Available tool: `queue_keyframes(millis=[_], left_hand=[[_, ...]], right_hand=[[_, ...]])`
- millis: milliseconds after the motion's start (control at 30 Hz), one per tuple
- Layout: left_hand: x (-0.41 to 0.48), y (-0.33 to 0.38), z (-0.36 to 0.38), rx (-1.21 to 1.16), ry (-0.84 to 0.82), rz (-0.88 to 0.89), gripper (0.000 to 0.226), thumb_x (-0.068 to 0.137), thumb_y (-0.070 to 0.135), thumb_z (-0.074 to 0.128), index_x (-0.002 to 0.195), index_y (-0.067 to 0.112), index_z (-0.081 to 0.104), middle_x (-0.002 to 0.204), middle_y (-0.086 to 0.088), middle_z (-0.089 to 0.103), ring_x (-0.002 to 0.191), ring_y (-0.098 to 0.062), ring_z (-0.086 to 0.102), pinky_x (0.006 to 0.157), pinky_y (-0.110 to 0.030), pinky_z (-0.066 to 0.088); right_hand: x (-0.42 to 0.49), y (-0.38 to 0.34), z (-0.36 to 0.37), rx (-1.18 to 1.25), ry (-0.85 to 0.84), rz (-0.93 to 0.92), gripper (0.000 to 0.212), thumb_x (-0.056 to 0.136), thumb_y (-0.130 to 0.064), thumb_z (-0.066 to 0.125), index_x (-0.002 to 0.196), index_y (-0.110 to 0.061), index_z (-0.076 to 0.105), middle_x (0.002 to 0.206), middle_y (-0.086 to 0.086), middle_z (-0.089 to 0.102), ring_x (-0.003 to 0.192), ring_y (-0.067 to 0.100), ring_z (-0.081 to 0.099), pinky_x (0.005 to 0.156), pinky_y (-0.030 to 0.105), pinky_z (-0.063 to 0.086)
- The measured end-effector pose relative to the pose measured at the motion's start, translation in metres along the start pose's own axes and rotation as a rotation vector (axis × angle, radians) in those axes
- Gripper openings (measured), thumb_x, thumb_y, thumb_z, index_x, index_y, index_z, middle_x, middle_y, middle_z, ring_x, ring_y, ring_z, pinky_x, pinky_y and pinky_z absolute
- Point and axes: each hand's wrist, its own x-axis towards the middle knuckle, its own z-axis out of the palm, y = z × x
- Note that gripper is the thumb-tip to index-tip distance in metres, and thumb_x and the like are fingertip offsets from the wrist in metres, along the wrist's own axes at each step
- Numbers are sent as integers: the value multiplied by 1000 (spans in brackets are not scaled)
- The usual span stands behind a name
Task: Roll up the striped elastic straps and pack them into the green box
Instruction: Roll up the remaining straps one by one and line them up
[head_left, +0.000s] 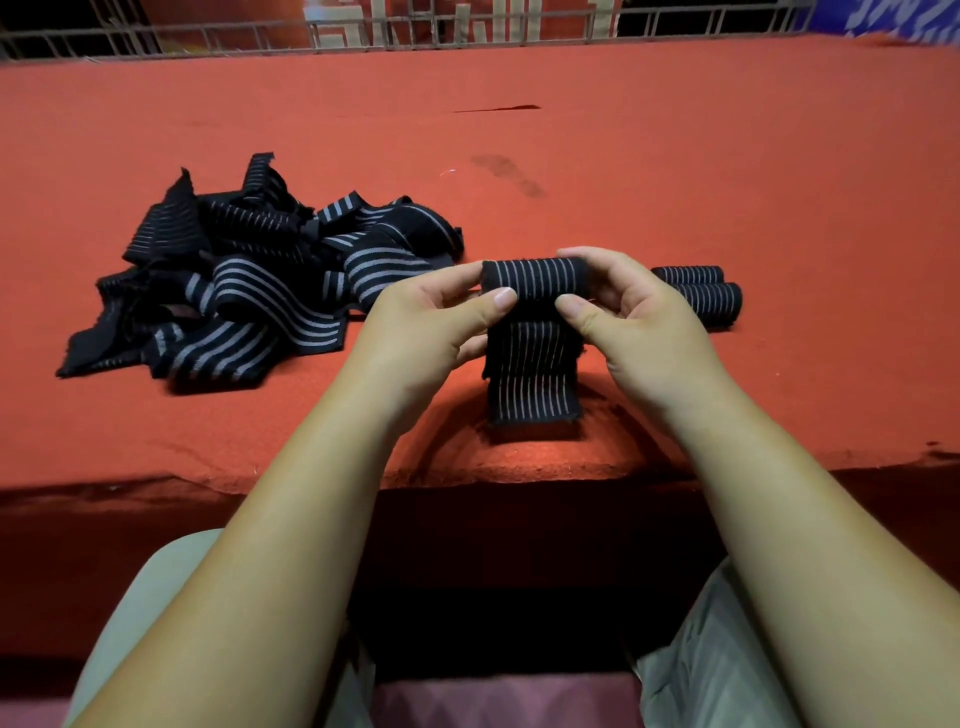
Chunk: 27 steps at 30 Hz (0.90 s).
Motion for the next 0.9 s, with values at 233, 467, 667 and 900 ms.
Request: queue_keyframes(millis=[233, 467, 667, 900], left_hand=[[7, -4, 4, 48, 84, 55, 45, 96, -2, 75, 133, 23, 73, 122, -10, 79, 117, -29, 76, 95, -37, 62], [6, -15, 29, 362, 218, 154, 36, 97, 19, 78, 133, 24, 78, 119, 11, 81, 116, -3, 74, 106, -42, 59], [8, -16, 59, 255, 186, 80, 27, 105, 12, 69, 130, 13, 77, 110, 3, 83, 102, -13, 80, 94, -39, 66], [26, -12, 83, 13, 128, -47, 28, 99, 4, 75, 126, 10, 71, 117, -32, 73, 106, -37, 79, 89, -41, 67]], right_hand=[[1, -7, -9, 58, -9, 100, 28, 104, -22, 70, 132, -26, 69, 108, -2, 82, 101, 14, 76, 85, 35, 57], [-1, -3, -25, -61, 60, 62, 28, 106, -15, 65, 132, -27, 66, 111, -6, 81, 105, 6, 75, 92, 28, 56], [-7, 3, -39, -286, 84, 33, 31, 107, -22, 60, 138, -27, 63, 118, -13, 77, 114, -1, 69, 105, 31, 52], [-9, 8, -70, -238, 119, 78, 30, 100, -36, 65, 129, -43, 62, 117, -10, 75, 108, 13, 74, 102, 50, 57]])
